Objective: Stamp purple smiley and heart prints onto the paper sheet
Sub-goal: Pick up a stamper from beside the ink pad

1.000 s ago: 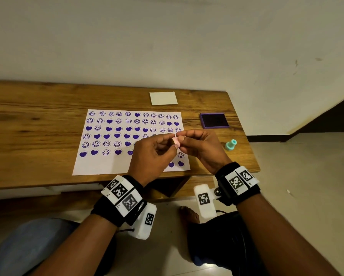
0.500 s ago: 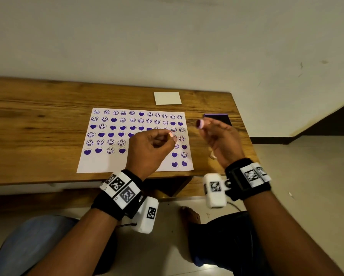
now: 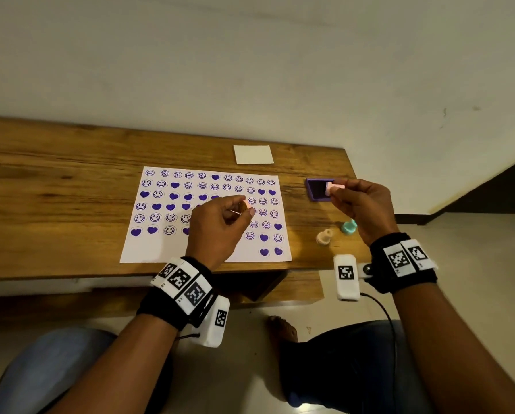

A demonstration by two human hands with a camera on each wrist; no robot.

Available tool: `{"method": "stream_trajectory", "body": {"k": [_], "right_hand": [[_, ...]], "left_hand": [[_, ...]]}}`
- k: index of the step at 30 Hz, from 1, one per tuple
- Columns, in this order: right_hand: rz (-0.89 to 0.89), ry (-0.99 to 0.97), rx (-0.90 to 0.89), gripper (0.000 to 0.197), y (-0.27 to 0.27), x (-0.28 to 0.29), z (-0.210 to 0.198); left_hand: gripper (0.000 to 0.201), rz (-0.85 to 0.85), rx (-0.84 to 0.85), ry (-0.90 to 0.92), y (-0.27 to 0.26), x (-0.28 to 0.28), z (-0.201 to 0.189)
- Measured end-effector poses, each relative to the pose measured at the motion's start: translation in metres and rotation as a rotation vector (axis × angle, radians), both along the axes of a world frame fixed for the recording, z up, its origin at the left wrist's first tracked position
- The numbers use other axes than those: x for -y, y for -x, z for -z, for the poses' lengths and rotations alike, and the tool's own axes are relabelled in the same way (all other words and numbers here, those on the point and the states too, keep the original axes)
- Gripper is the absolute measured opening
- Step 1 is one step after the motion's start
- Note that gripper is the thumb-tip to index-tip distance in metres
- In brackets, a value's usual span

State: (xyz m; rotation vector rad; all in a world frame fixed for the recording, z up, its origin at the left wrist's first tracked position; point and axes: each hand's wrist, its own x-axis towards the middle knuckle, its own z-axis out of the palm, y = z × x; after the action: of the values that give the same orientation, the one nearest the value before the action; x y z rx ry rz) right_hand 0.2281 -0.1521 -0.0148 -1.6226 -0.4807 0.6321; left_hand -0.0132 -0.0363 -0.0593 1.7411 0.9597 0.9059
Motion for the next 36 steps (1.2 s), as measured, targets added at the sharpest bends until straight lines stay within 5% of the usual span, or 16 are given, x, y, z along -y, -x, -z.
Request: {"method": "stream_trajectory", "body": {"k": [5, 9, 36], "right_hand": [[-0.145, 0.515, 0.697, 0.023, -0.037, -0.031, 0.004], [-0.269, 0.752, 0.922, 0.024, -0.055, -0.052, 0.007], [-0.330, 1.025, 1.045, 0.032, -0.055, -0.076, 0.020]], "left_hand": [[0.037, 0.013, -0.016, -0.010, 0.002, -0.001, -0.001], [0.036, 0.072, -0.017, -0.046, 0.001, 0.005, -0.001], [0.038, 0.093, -0.057, -0.062, 0.011, 0.001, 0.007]]}}
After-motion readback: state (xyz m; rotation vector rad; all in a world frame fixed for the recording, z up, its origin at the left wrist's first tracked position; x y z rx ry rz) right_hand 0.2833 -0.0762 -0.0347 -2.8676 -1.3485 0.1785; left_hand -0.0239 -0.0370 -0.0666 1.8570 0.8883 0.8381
